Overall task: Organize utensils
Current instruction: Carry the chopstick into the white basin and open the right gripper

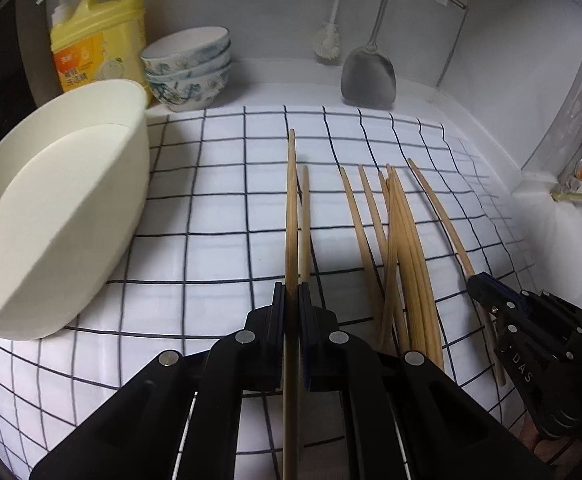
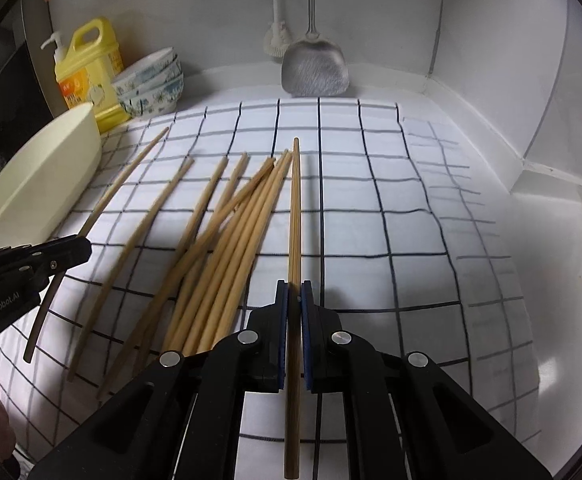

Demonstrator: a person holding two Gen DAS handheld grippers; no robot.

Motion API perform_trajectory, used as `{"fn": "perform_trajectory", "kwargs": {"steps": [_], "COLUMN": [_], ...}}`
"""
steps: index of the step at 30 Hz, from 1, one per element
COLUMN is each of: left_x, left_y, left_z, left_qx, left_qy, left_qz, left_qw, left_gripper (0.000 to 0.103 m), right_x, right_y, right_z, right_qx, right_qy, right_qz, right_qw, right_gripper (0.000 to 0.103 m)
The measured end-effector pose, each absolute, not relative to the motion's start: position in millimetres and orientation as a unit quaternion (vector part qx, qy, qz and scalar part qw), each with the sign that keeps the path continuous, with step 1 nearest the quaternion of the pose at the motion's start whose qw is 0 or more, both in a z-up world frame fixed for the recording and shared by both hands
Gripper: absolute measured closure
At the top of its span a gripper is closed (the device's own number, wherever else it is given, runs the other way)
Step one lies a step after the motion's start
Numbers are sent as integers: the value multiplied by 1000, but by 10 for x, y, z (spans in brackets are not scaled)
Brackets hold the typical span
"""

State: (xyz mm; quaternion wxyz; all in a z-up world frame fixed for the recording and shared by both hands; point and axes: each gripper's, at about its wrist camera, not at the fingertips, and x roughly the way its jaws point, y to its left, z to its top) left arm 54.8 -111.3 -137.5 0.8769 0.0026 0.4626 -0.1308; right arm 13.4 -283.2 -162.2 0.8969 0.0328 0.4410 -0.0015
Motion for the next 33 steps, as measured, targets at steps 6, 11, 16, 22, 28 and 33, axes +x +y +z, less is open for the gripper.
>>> {"fn": "perform_trajectory", "kwargs": {"steps": [6, 11, 16, 22, 28, 33], "left_x": [416, 336, 317, 497, 846, 1151], "left_y": [-869, -518, 49, 773, 1275, 1490], "left_z": [-962, -549, -239, -147, -196, -407], "left_qx": [-16, -23, -25, -17, -2, 0], "left_qy": [442, 427, 419, 427, 435, 456], "left_qz": [-100, -62, -24, -1, -6, -28], "left_qw": [891, 902, 907, 904, 901, 890], "left_gripper": [96, 96, 96, 96, 96, 96], "right_x": [47, 48, 168, 499, 907, 1235], "right_y": [-2741, -2443, -1891, -1066, -315, 30], "right_z": [-1261, -920, -584, -386, -434, -645], "right_qx": [33, 25, 40, 53, 51, 54], "right_qy": [424, 412, 397, 393, 404, 430], "right_qz": [16, 51, 103, 140, 156, 148], "right_qw": [905, 909, 911, 907, 900, 889], "right_gripper": [97, 97, 97, 97, 97, 97]}}
